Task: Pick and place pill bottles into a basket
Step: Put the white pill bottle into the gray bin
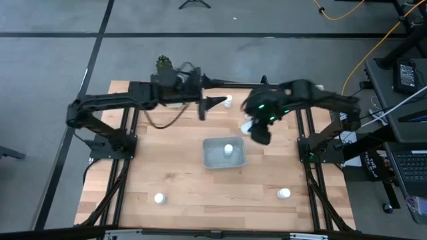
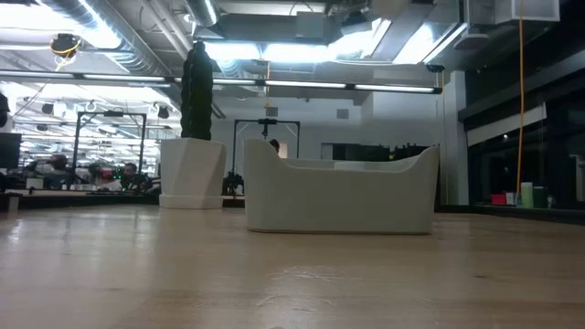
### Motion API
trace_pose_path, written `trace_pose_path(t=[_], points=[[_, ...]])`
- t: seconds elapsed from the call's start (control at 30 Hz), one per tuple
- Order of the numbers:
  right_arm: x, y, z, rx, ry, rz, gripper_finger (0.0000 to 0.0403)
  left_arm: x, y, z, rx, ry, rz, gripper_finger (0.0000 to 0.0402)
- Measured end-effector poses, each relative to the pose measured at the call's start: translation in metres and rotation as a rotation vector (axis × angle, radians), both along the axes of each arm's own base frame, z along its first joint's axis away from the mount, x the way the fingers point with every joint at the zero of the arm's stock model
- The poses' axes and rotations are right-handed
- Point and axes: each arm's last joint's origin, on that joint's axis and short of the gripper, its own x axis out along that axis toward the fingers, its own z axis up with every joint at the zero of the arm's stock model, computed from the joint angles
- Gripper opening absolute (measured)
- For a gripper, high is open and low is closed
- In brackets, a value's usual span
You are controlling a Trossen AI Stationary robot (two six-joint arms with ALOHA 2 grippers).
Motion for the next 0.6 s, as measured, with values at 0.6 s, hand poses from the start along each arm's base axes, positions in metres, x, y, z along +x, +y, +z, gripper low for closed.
trace_pose_path(t=[0.6], points=[[0.128, 0.008, -0.083, -0.057, 0.116, 0.271, 0.0174, -0.049, -0.044, 0.043, -0.044, -0.16, -0.138, 0.0253]])
